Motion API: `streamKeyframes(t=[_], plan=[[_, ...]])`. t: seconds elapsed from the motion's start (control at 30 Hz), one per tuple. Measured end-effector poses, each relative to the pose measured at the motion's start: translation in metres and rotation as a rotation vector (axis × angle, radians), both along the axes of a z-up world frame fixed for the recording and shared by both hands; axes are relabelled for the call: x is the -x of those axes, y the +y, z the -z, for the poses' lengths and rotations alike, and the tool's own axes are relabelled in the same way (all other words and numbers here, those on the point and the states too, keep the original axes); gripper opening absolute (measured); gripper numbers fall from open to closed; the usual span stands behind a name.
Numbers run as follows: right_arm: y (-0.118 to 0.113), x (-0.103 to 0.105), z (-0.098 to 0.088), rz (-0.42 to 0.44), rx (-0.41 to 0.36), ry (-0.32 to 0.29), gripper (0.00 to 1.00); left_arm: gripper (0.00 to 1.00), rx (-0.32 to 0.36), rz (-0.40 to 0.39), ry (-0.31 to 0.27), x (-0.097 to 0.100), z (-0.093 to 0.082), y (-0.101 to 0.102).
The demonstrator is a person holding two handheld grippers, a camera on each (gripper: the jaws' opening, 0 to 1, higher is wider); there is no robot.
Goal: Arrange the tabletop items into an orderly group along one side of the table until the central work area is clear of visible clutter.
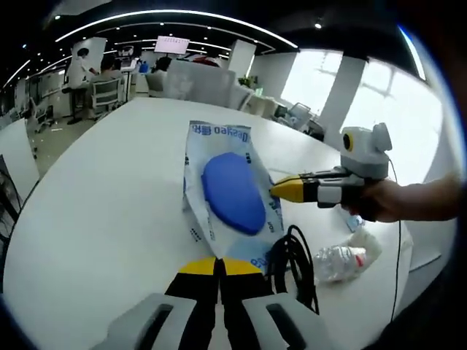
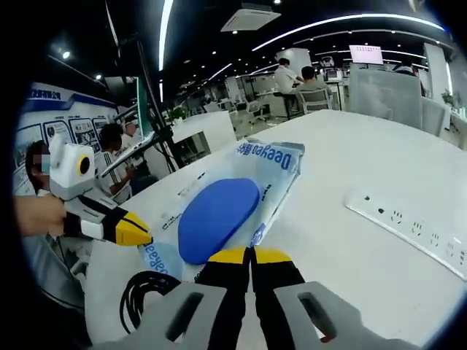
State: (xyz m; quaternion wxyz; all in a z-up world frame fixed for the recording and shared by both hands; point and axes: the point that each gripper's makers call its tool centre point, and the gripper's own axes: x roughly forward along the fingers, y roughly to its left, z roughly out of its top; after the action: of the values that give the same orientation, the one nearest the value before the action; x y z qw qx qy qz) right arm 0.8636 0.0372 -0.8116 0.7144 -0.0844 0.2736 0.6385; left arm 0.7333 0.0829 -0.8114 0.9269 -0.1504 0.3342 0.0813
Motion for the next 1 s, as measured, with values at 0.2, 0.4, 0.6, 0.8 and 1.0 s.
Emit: streamKeyframes(t=[0.2, 0.4, 0.6, 0.8, 1.0], plan=[[0.003, 0.002, -0.019, 0.005, -0.03, -0.019, 0.0, 0.0, -0.034, -0.007, -0.022, 0.001, -0.016, 0.009], [0.008, 0.004, -0.031, 0.01, -0.062, -0.044, 0.0, 0.0, -0.063, -0.012, -0.038, 0.002, -0.03, 0.011], [0.012, 0.0, -0.049, 0.025, -0.107, -0.075, 0.0, 0.0, -0.096, -0.019, -0.061, 0.0, -0.046, 0.019], [0.007, 0.0, -0.06, 0.043, -0.116, -0.072, 0.0, 0.0, -0.114, 0.011, -0.072, -0.003, -0.059, 0.019], [-0.008, -0.004, -0.069, 0.082, -0.132, -0.067, 0.0, 0.0, -0.107, 0.056, -0.079, -0.01, -0.067, 0.015]])
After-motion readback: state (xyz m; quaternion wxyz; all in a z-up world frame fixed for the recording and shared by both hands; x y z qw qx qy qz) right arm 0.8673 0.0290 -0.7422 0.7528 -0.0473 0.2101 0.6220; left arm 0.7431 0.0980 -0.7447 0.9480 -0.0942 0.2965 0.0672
